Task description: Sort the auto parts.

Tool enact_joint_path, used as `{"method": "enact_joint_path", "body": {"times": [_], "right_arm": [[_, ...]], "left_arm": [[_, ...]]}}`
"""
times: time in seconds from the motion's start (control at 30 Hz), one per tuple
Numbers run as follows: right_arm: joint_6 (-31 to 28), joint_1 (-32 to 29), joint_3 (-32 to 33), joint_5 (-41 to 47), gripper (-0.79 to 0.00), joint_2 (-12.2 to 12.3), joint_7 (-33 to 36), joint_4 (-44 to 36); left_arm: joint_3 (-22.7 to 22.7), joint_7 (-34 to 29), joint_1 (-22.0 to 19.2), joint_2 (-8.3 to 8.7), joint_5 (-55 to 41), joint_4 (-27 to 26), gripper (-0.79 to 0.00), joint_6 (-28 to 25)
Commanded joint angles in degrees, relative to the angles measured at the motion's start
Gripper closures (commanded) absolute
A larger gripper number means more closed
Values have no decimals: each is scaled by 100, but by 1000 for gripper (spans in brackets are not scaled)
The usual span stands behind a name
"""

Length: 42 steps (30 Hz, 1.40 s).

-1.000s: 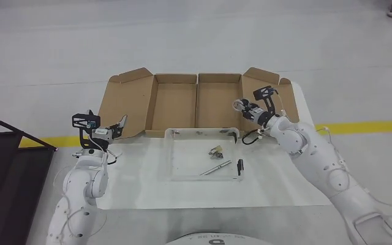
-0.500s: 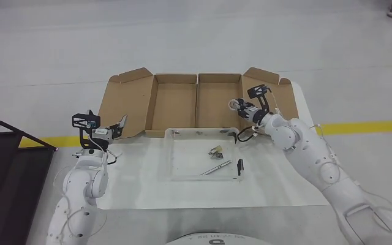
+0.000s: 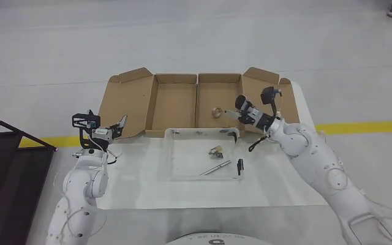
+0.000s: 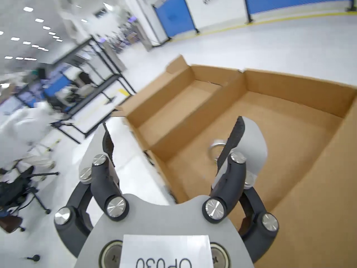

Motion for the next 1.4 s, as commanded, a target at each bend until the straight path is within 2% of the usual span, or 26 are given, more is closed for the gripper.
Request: {"method": "enact_joint_path", "body": {"times": [0.0,0.17,0.27,0.4,0.67,0.77,0.9,0.97,1.07,1.27,1.37], "right_arm": [[-839,-106,68,304,-785,36,-51,-114],[-839,-358,-100,883,-785,207,236,-1078],[-839,-393,-130,1122,-785,338,487,-1299],[-839,-365,4,816,-785,490,697,-1239],[-839,-365,4,816,-785,490,697,-1239],[-389,-380,-40,535,-785,481,937,-1314],[483,-293,-234,257,-785,486,1965,-1450],[879,-242,-288,219,-671,488,2402,-1537],[1116,-208,-353,207,-554,495,2899,-1649],[1481,-144,-517,-1,-440,488,3621,-1842],[1722,-73,-657,-152,-434,458,3861,-1862]], "left_arm": [[0,0,0,0,0,0,-785,0],[0,0,0,0,0,0,-785,0],[0,0,0,0,0,0,-785,0],[0,0,0,0,0,0,-785,0],[0,0,0,0,0,0,-785,0],[0,0,0,0,0,0,-785,0],[0,0,0,0,0,0,-785,0],[0,0,0,0,0,0,-785,0],[0,0,0,0,0,0,-785,0],[0,0,0,0,0,0,-785,0],[0,0,0,0,0,0,-785,0]]}}
